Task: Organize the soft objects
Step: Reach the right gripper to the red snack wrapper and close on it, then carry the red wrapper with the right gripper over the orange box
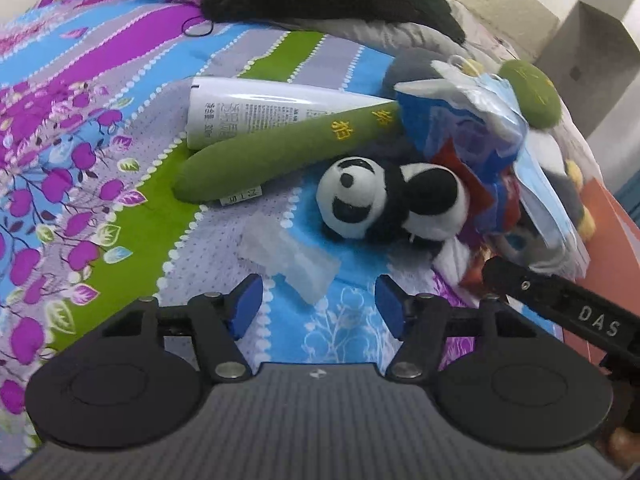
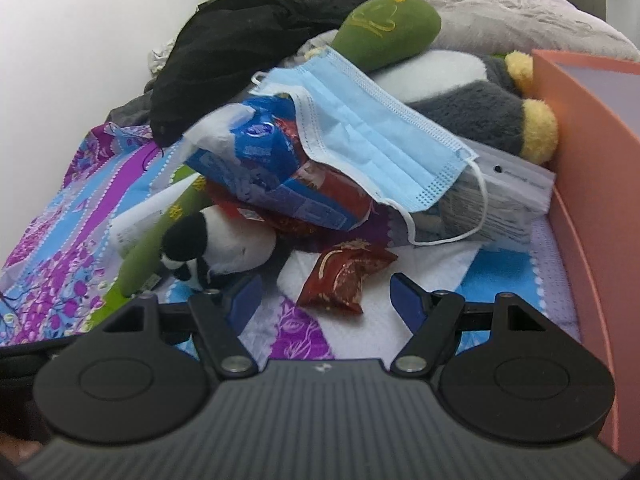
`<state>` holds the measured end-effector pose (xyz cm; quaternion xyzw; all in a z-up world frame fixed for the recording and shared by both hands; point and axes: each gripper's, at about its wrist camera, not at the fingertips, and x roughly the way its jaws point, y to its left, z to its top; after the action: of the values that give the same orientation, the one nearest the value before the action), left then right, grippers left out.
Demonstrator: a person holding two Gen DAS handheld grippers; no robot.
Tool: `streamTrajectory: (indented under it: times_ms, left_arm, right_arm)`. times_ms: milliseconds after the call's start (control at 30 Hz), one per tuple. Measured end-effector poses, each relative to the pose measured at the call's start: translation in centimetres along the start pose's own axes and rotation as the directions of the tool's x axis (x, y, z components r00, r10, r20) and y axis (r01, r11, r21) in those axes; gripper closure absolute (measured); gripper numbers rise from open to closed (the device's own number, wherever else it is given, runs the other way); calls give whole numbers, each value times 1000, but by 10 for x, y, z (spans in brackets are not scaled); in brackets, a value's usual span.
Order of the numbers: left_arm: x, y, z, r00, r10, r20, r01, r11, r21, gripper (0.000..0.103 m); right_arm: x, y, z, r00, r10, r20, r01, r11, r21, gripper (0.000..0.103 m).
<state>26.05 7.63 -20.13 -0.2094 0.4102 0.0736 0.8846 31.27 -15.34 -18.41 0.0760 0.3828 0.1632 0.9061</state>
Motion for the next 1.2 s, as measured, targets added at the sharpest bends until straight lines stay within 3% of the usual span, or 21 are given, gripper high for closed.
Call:
streamTrajectory:
  times_ms: [167, 200, 233, 333, 367, 600, 1200]
  left_arm:
    - [13, 1, 3, 1000, 8, 17, -7, 999, -48, 45]
    - [14, 0, 4, 1000, 11, 22, -10, 999, -54, 51]
    - [16, 1, 5, 999, 18, 27, -17, 998, -56, 58]
    - [18, 1, 6, 998, 47, 41, -44, 997, -64, 63]
    - [18, 1, 6, 998, 44, 44, -41, 997, -67, 64]
    - [7, 0, -1, 999, 10, 35, -7, 998, -62, 75]
    - [-82, -1, -41, 997, -76, 33, 76, 997, 10, 75]
  right_arm:
    - [23, -1, 1, 1000, -14, -15, 14, 1000, 8, 39]
    - [25, 0, 1, 1000, -19, -17, 19, 1000, 5, 41]
    - [27, 0, 1, 1000, -24, -21, 24, 1000, 4, 44]
    - [31, 0, 0, 999, -27, -38, 28, 1000, 4, 60]
    - [30, 0, -1, 999, -29, -40, 29, 1000, 1, 61]
    - [12, 2, -4, 999, -35, -38, 35, 999, -14, 62]
    - [-82, 26, -45, 999, -22, -30, 20, 999, -48, 62]
